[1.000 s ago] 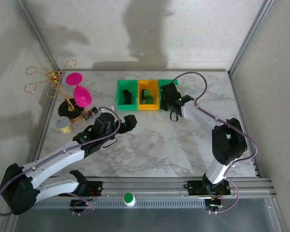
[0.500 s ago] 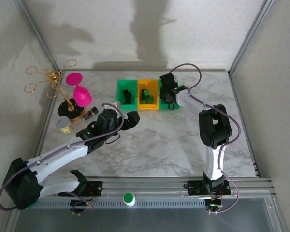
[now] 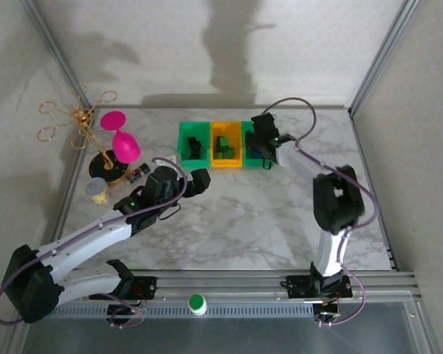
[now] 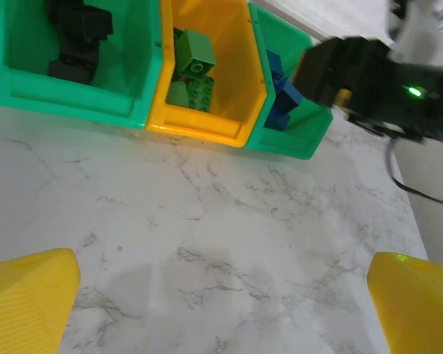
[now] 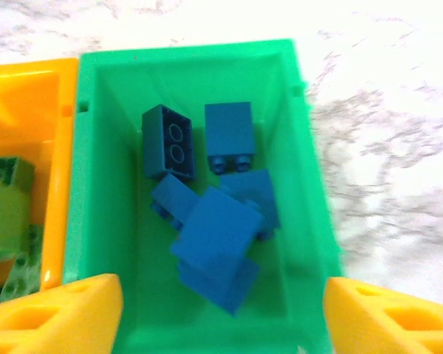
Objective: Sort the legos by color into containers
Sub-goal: Place the lego in the container, then reset both arms
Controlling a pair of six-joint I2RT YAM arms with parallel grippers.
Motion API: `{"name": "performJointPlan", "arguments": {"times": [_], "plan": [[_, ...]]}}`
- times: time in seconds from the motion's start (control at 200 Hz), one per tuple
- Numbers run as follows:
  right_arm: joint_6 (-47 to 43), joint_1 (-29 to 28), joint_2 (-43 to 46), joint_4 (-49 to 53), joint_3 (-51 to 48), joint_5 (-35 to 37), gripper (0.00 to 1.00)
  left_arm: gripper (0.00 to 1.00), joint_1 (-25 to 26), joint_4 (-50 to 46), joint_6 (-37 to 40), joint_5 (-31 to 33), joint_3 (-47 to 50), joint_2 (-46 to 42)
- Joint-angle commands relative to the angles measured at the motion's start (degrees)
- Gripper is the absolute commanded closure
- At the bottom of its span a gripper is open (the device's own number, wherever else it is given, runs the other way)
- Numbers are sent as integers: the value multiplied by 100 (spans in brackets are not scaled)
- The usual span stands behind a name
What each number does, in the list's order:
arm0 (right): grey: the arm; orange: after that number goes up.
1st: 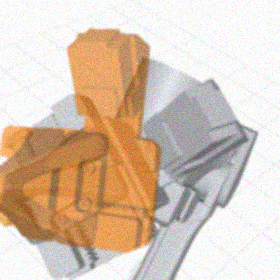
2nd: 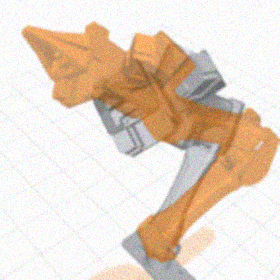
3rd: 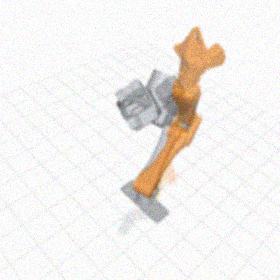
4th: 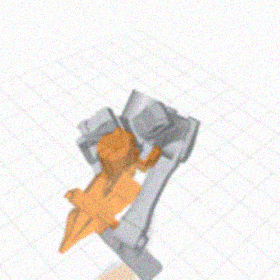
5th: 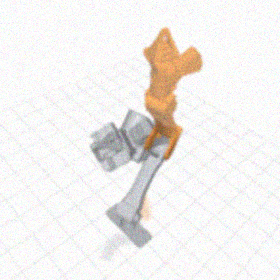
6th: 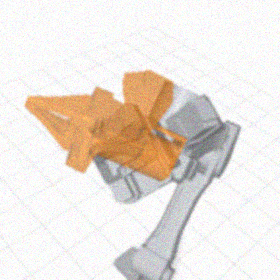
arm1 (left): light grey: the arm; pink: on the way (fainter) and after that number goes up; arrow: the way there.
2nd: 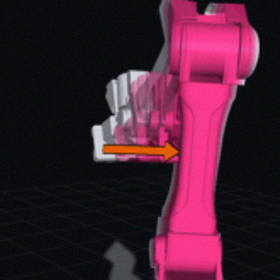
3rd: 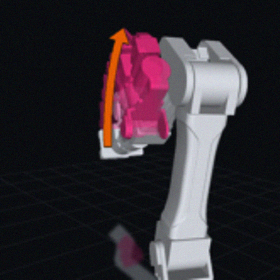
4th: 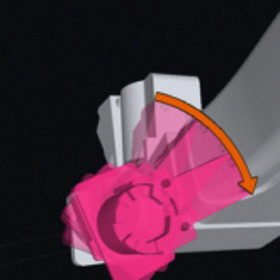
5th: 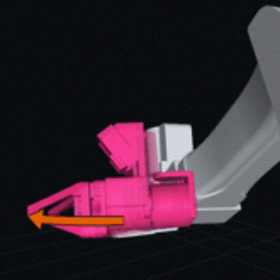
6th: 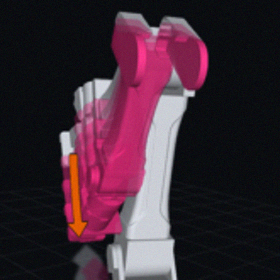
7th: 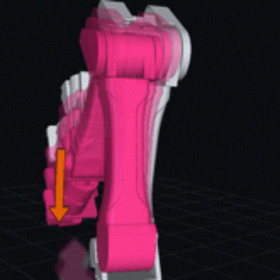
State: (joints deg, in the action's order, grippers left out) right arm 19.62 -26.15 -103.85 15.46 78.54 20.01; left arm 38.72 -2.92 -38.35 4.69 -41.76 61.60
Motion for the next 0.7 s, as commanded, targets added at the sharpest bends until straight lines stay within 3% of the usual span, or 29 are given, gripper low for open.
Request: {"name": "performJointPlan", "arguments": {"times": [0.0, 0.16, 0.265, 0.34, 0.416, 0.486, 0.696], "plan": [[-201, 23, 1415, -872, -1031, 355, 17, 1, -66, -492, 410, 1112, 176, -550], [-544, 329, 3148, -2076, -3125, 1120, 7, 0, -161, -375, 999, 2712, 833, -1682], [-1002, 699, 3855, -3124, -4366, 1655, 3, 0, -460, 188, 1451, 3928, 1532, -2252], [-1300, 1016, 4133, -4093, -5220, 1848, 2, 0, -813, 989, 1948, 4333, 2082, -2413], [-1355, 1448, 4233, -5202, -6075, 1357, 1, 0, -1342, 2012, 2440, 4137, 2630, -2385], [-1316, 1790, 4126, -6006, -6686, 665, 1, 0, -1992, 3055, 2610, 3466, 3141, -2256], [-1415, 2395, 3270, -7360, -6922, -784, 1, 0, -3691, 5719, 2524, 1486, 4118, -1312]]}}
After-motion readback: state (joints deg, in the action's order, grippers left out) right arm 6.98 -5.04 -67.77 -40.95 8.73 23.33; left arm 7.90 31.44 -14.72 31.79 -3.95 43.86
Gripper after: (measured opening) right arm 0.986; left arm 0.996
